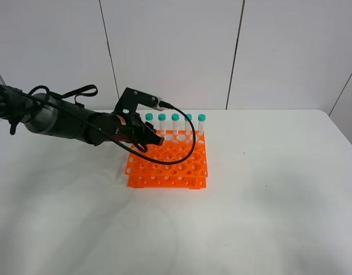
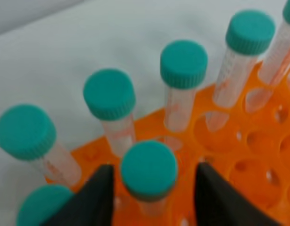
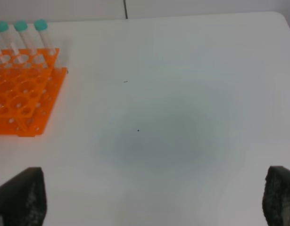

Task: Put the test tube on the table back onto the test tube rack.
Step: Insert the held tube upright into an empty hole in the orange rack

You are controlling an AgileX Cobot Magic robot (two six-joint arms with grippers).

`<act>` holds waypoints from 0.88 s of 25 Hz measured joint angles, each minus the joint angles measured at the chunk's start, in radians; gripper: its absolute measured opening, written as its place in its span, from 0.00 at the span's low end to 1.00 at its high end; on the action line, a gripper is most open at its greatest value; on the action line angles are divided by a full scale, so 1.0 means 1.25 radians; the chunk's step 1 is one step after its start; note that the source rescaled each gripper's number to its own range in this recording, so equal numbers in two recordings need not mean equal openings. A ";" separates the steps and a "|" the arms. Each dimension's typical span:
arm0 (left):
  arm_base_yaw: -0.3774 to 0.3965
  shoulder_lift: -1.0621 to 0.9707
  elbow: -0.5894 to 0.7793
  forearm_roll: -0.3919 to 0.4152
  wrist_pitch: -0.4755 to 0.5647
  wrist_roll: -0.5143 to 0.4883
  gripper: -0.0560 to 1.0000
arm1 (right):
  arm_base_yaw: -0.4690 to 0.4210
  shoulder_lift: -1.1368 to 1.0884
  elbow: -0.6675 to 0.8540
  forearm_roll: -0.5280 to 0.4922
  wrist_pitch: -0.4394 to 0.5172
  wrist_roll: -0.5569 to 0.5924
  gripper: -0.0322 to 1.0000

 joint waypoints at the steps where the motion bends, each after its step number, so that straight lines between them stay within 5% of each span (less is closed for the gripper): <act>1: 0.000 0.000 0.000 0.000 0.000 0.000 0.42 | 0.000 0.000 0.000 0.000 0.000 0.000 1.00; 17: 0.000 -0.140 0.000 0.001 0.025 -0.031 0.50 | 0.000 0.000 0.000 0.000 0.000 0.000 1.00; 19: 0.006 -0.171 0.000 0.001 0.060 -0.018 0.59 | 0.000 0.000 0.000 0.000 0.000 0.000 1.00; 22: 0.030 -0.197 -0.001 0.002 0.133 -0.003 0.86 | 0.000 0.000 0.000 0.000 0.000 0.000 1.00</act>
